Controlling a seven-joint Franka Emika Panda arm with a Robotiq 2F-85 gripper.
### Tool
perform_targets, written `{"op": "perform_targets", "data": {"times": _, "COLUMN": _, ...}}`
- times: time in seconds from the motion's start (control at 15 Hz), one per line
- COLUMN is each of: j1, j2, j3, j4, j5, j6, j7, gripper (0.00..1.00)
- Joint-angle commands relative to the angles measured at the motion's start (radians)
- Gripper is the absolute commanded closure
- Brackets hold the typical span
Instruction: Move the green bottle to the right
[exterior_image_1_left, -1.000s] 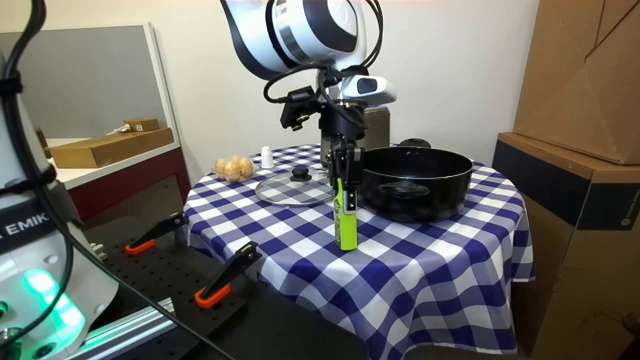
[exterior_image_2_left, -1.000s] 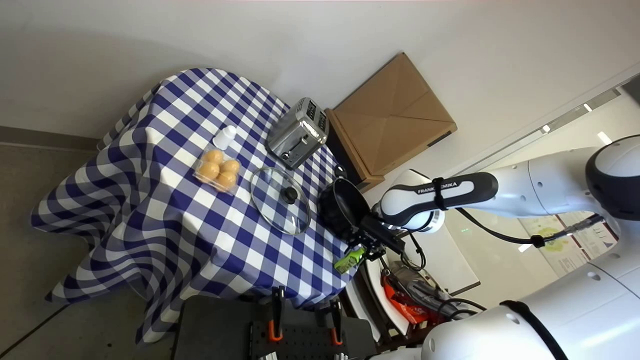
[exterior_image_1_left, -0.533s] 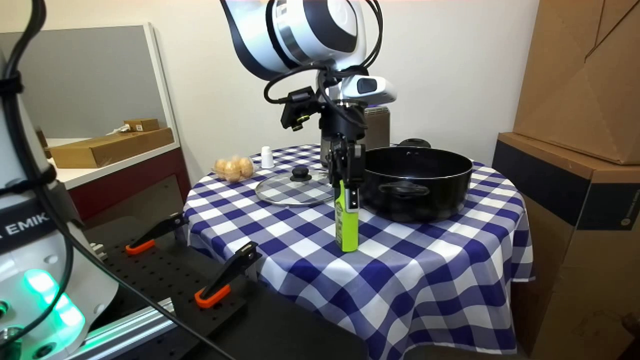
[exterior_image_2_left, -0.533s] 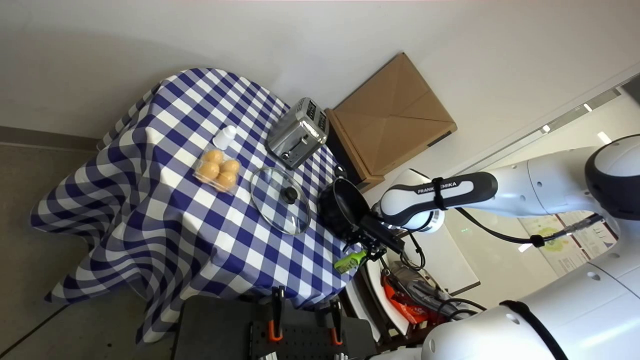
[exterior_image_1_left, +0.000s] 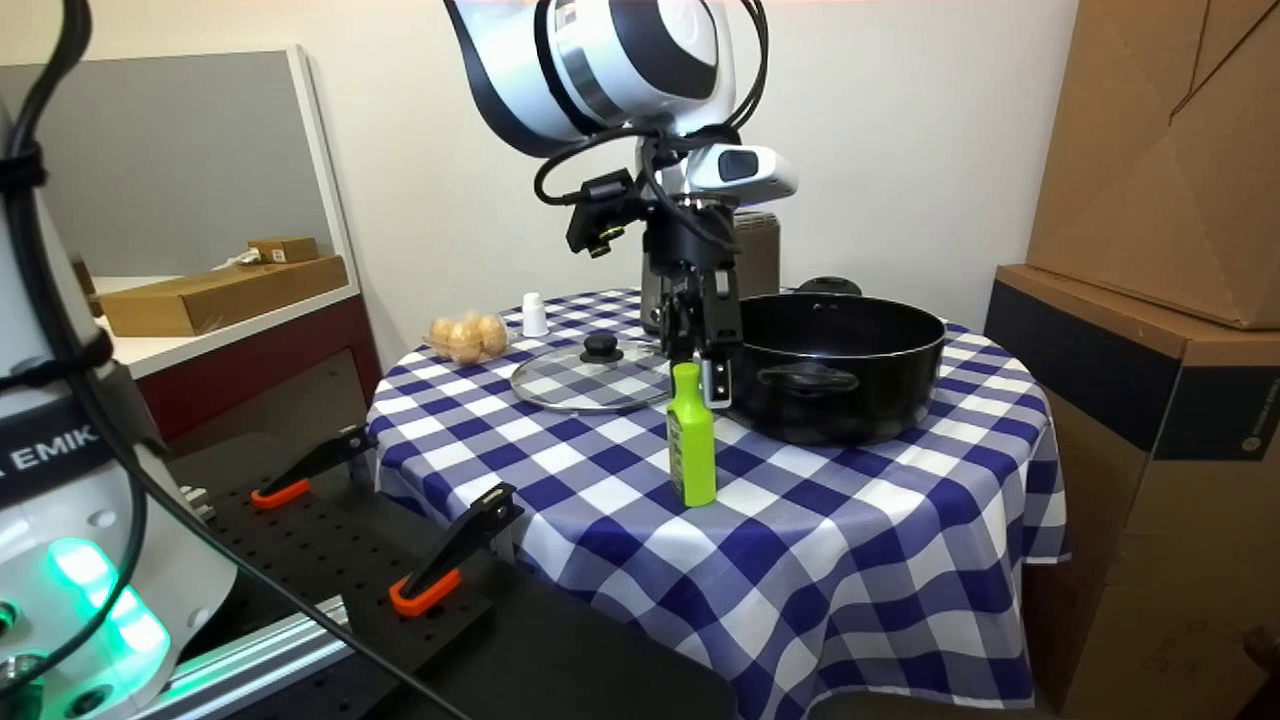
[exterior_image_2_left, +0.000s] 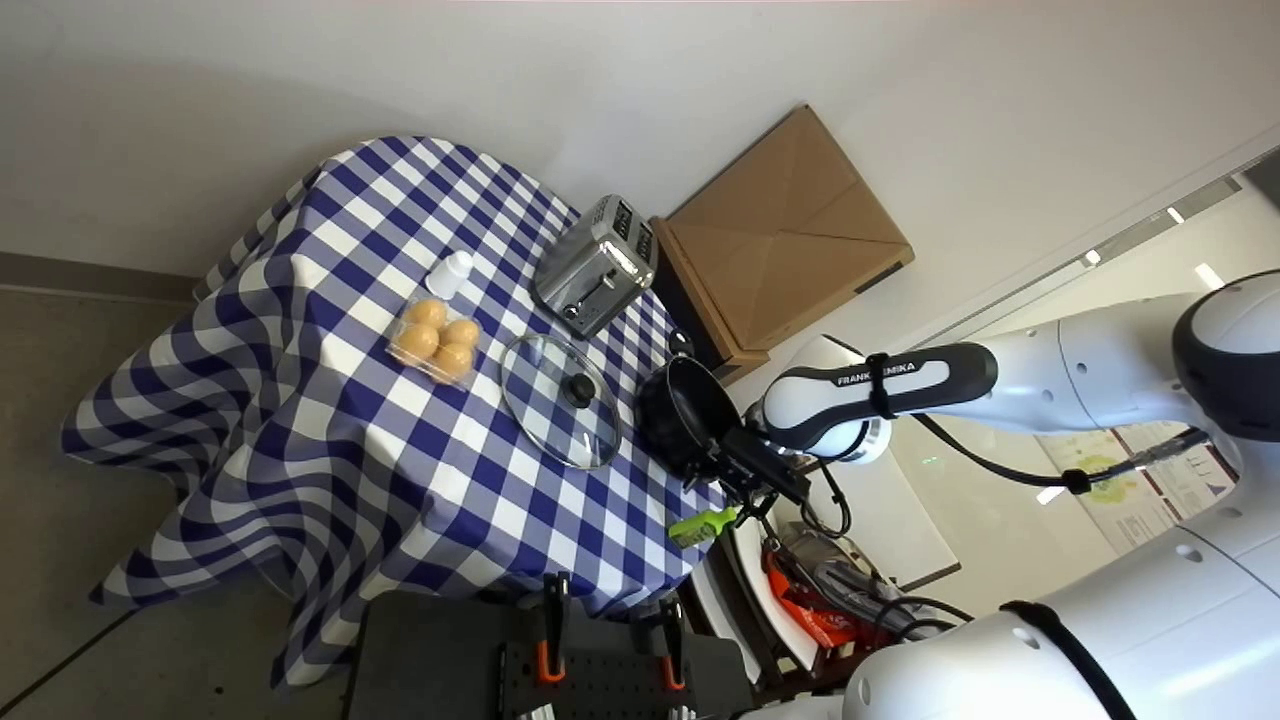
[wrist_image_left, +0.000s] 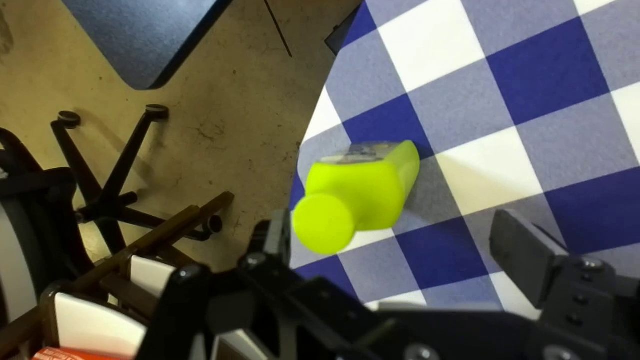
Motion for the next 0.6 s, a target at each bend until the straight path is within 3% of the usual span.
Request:
{"op": "perform_targets", "data": {"times": 0.0, "j1": 0.003, "j2": -0.070, "j3": -0.023, "j4": -0.015, "j5": -0.028, "j6": 0.029, "j7": -0.004, "gripper": 0.00}}
{"op": "perform_targets", "data": {"times": 0.27, "j1": -0.017, "j2": -0.200, "j3": -0.025, "j4": -0.040, "j5": -0.092, "j6": 0.041, "j7": -0.066, "gripper": 0.00}}
{"op": "perform_targets", "data": {"times": 0.53, "j1": -0.031, "j2": -0.367, "j3": 0.034, "j4": -0.072, "j5": -0.110, "j6": 0.048, "j7": -0.165, "gripper": 0.00}}
